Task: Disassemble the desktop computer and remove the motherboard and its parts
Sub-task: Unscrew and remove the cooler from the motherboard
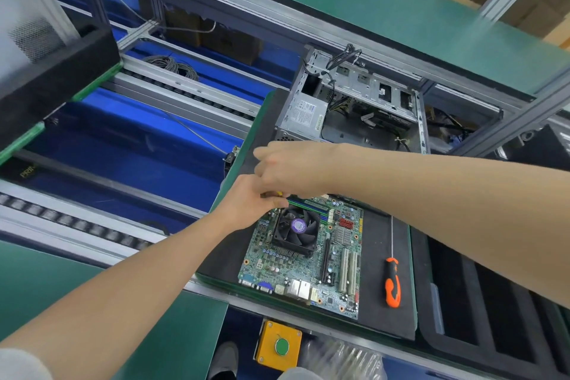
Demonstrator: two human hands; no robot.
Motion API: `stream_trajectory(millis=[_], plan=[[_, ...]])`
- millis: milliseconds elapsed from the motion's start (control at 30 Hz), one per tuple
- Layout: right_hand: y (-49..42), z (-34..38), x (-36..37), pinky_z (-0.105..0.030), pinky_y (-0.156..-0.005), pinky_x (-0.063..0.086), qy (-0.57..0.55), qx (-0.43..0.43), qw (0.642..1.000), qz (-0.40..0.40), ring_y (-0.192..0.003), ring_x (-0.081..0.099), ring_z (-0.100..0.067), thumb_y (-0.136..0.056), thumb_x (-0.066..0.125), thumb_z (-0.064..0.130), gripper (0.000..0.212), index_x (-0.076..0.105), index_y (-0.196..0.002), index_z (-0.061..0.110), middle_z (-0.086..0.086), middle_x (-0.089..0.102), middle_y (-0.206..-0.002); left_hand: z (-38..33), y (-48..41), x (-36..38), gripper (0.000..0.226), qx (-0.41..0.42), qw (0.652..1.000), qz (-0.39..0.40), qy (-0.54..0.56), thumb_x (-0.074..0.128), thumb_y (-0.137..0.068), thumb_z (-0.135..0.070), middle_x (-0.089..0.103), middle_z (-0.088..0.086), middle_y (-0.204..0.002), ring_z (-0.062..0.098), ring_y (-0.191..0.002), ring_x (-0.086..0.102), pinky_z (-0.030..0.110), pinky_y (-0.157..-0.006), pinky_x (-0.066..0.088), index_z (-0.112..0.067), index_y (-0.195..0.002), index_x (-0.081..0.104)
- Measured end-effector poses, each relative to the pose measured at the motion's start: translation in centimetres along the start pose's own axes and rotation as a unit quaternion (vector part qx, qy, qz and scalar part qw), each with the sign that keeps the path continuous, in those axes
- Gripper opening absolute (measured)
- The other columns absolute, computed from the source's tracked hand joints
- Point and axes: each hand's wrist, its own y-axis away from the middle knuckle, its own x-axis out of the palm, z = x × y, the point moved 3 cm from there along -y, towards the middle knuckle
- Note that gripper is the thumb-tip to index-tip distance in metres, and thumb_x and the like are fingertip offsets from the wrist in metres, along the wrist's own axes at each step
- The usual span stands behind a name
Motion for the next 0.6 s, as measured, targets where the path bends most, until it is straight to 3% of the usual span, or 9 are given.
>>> stream_trajectory(millis=[100,167,200,300,333,400,433,500,600], plan=[[-0.1,-0.1,-0.3,-0.029,-0.080,0.037,0.021,-0.007,1.000,-0.022,-0.099,0.041,-0.018,-0.098,0.057,0.024,0.012,0.062,-0.109,0.023,0.005,0.062,-0.102,0.2,0.2,0.2,0.030,0.007,1.000,-0.007,0.003,0.086,-0.082,-0.014,0.074,-0.015,-0.075,0.000,-0.067,0.064,0.009,-0.062,0.047,-0.036,-0.069,0.070],[0.4,-0.5,-0.4,-0.027,-0.072,0.033,-0.045,0.052,0.998,-0.009,-0.095,0.047,-0.018,-0.094,0.063,0.028,0.012,0.063,-0.104,0.022,0.004,0.060,-0.095,0.3,0.0,0.4,0.027,0.012,1.000,0.001,-0.013,0.086,-0.083,-0.022,0.066,-0.019,-0.067,-0.003,-0.061,0.055,0.008,-0.060,0.041,-0.032,-0.068,0.065],[0.7,-0.8,-0.6,-0.029,-0.068,0.037,-0.105,0.111,0.988,0.003,-0.091,0.054,-0.020,-0.092,0.066,0.033,0.016,0.062,-0.101,0.020,0.003,0.056,-0.088,0.5,0.0,0.4,0.026,0.015,1.000,0.009,-0.020,0.085,-0.083,-0.027,0.062,-0.018,-0.065,-0.001,-0.060,0.052,0.010,-0.059,0.039,-0.029,-0.069,0.063],[1.5,-1.3,-0.3,-0.024,-0.046,0.044,-0.259,0.316,0.910,0.064,-0.055,0.063,-0.021,-0.094,0.058,0.057,0.049,0.057,-0.078,0.011,0.001,0.059,-0.061,0.0,0.1,0.3,0.012,0.026,0.998,0.050,0.008,0.082,-0.086,-0.030,0.067,-0.004,-0.078,0.017,-0.072,0.057,0.030,-0.074,0.048,-0.033,-0.088,0.070],[1.5,-1.2,0.0,-0.021,-0.043,0.044,-0.321,0.357,0.871,0.103,-0.042,0.062,-0.019,-0.099,0.049,0.055,0.053,0.058,-0.072,0.010,0.000,0.065,-0.052,-0.4,0.0,0.1,0.022,0.035,0.997,0.060,0.014,0.082,-0.087,-0.028,0.069,0.002,-0.084,0.021,-0.075,0.058,0.036,-0.078,0.051,-0.045,-0.096,0.072],[1.4,-0.9,0.6,-0.023,-0.047,0.050,-0.427,0.384,0.799,0.180,-0.032,0.055,-0.017,-0.107,0.038,0.039,0.050,0.060,-0.071,0.010,-0.006,0.070,-0.053,-1.3,-0.2,-0.4,0.042,0.057,0.993,0.106,-0.001,0.082,-0.088,-0.025,0.073,0.002,-0.094,0.018,-0.076,0.061,0.039,-0.082,0.054,-0.061,-0.104,0.067],[1.4,-1.1,0.8,-0.025,-0.049,0.051,-0.454,0.387,0.777,0.199,-0.031,0.053,-0.018,-0.108,0.036,0.035,0.050,0.060,-0.072,0.009,-0.006,0.070,-0.054,-1.7,-0.5,-0.7,0.043,0.065,0.989,0.136,0.004,0.080,-0.090,-0.022,0.074,0.001,-0.101,0.016,-0.081,0.066,0.038,-0.086,0.055,-0.057,-0.112,0.067],[1.8,-1.6,1.2,-0.026,-0.050,0.050,-0.474,0.387,0.766,0.196,-0.032,0.052,-0.018,-0.108,0.037,0.037,0.053,0.062,-0.075,0.004,-0.002,0.068,-0.052,-2.3,-1.1,-1.3,0.034,0.051,0.978,0.195,0.046,0.072,-0.097,-0.015,0.076,0.001,-0.114,0.013,-0.100,0.072,0.034,-0.094,0.055,-0.031,-0.127,0.069],[2.6,-2.2,2.0,-0.028,-0.055,0.056,-0.448,0.369,0.798,0.162,-0.046,0.062,-0.020,-0.105,0.045,0.043,0.054,0.066,-0.068,0.009,-0.003,0.069,-0.060,-2.8,-1.6,-1.8,0.024,0.053,0.966,0.244,0.071,0.063,-0.102,-0.010,0.077,-0.001,-0.118,0.012,-0.112,0.071,0.022,-0.095,0.052,-0.013,-0.125,0.070]])
